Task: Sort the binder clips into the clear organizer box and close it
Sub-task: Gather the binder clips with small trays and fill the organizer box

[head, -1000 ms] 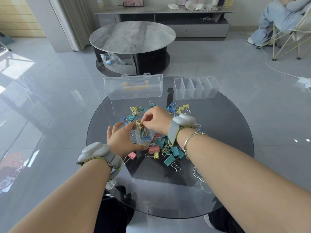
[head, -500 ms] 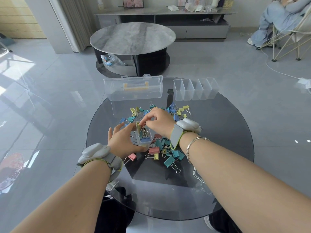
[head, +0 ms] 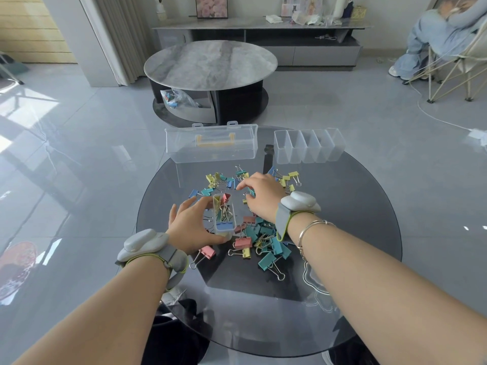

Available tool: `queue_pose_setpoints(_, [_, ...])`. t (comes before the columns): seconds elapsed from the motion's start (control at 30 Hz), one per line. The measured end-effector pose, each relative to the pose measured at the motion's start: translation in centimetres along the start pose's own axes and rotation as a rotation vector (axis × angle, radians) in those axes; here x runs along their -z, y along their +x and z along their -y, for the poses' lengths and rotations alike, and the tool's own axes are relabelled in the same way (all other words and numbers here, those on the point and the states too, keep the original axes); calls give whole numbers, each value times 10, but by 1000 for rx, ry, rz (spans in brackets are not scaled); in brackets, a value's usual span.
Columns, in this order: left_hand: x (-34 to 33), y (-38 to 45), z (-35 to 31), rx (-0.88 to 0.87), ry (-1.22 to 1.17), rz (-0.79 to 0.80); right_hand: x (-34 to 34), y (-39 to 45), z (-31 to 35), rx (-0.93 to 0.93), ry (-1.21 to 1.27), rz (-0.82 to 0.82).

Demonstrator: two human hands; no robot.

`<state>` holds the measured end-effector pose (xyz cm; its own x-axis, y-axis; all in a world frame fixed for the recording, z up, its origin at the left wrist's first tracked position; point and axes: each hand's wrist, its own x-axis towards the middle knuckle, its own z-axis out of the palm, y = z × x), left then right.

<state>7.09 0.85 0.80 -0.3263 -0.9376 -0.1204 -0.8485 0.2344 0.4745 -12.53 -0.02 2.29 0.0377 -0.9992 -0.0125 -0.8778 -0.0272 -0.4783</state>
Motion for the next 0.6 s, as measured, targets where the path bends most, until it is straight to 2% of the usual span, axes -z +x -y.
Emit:
queue_pose_setpoints(0.13, [2, 1, 0, 2, -15, -6, -9, 6, -1, 3, -124, 8])
queue_pose_setpoints(0.27, [10, 5, 2, 0, -67, -44, -9, 20, 2, 24, -135, -110])
queue_pose_setpoints(0.47, [39, 24, 9, -49, -67, -139, 9, 74, 24, 154, -204, -318])
queue_pose_setpoints(0.6, [52, 37, 16, -49, -37, -158, 19, 109, 32, 147, -250, -297])
